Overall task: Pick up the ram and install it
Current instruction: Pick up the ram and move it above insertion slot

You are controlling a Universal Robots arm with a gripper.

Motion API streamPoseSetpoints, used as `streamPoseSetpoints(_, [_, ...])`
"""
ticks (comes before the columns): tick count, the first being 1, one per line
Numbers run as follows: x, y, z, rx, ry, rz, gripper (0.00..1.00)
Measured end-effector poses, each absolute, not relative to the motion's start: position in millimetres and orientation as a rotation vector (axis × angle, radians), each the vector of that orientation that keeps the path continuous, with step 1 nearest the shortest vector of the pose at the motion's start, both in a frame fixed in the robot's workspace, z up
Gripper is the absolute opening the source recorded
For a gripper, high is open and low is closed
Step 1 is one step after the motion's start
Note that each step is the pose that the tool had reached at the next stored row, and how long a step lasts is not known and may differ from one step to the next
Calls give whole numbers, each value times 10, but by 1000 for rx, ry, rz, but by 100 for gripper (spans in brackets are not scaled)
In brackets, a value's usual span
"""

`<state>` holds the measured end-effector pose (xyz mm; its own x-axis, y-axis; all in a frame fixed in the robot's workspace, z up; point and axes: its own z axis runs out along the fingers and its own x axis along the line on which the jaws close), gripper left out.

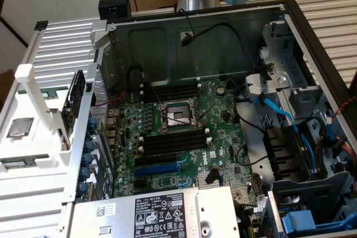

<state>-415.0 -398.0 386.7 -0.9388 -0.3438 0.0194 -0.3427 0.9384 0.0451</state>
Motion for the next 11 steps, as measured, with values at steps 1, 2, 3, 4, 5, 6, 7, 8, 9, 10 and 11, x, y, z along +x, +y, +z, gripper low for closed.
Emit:
streamPoseSetpoints(1, [-4150, -3980, 3866, 570, -3061, -64, 10])
streamPoseSetpoints(2, [-4150, -3980, 3866, 599, -3055, -63, 10])
streamPoseSetpoints(3, [-4150, -3980, 3865, 624, -3050, -63, 10])
streamPoseSetpoints(4, [-4150, -3980, 3865, 653, -3043, -63, 10])
streamPoseSetpoints(5, [-4150, -3980, 3864, 680, -3037, -63, 10])
streamPoseSetpoints(6, [-4150, -3980, 3863, 709, -3030, -62, 10])
streamPoseSetpoints(7, [-4150, -3980, 3862, 735, -3024, -62, 10])
streamPoseSetpoints(8, [-4150, -3980, 3861, 791, -3009, -61, 10])
streamPoseSetpoints(9, [-4150, -3980, 3861, 818, -3001, -61, 10])
streamPoseSetpoints(10, [-4150, -3980, 3860, 845, -2993, -60, 10])
streamPoseSetpoints(11, [-4150, -3980, 3860, 873, -2985, -60, 10])
